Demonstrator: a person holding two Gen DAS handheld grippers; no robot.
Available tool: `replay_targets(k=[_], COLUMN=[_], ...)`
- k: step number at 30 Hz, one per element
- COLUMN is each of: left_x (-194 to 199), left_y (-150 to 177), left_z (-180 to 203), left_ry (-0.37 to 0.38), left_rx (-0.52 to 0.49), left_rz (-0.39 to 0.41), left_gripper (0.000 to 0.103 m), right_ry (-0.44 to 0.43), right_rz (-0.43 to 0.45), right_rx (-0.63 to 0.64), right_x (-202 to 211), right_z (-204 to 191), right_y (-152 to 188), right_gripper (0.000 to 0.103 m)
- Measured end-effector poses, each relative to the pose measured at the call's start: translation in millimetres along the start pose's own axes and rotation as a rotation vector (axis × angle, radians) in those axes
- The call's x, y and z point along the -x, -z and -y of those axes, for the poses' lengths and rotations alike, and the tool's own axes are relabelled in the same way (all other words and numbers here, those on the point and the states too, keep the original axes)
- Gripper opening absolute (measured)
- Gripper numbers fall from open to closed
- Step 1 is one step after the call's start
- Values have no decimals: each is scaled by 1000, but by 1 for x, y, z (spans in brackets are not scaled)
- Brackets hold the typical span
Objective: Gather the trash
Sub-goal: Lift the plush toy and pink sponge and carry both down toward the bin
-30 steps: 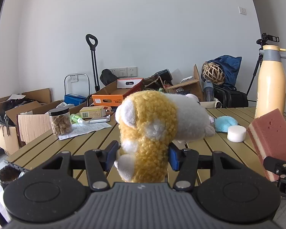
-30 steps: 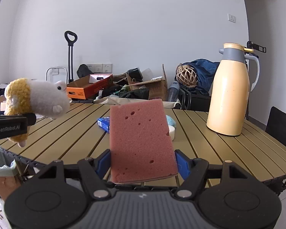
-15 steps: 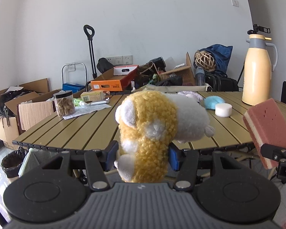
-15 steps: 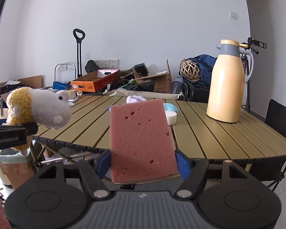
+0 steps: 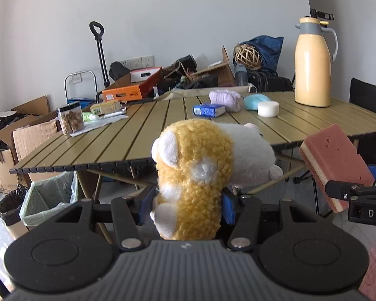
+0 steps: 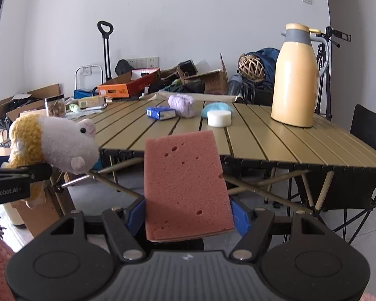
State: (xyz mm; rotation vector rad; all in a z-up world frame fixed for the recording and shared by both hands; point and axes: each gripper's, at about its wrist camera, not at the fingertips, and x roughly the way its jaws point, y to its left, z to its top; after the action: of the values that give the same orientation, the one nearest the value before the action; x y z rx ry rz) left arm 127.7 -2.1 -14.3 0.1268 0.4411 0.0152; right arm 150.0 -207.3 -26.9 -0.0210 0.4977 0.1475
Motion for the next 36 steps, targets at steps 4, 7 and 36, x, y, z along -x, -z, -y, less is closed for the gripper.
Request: replay_targets(k=[4, 7, 36], left_x=[-3, -9, -91], left_y=[13, 22, 80], left_z=[1, 1, -14], left_ry=[9, 9, -12], left_rx=[-7, -11, -24], left_rz=[-40, -73, -357], left_gripper=[55, 55, 55], right_ry=[-8, -13, -21], right_rz=[-44, -75, -407], right_rx=[1, -2, -65], right_x=[-3, -8, -87], right_z=[0, 0, 18], right_y=[12, 19, 86], right_gripper=[69, 69, 69])
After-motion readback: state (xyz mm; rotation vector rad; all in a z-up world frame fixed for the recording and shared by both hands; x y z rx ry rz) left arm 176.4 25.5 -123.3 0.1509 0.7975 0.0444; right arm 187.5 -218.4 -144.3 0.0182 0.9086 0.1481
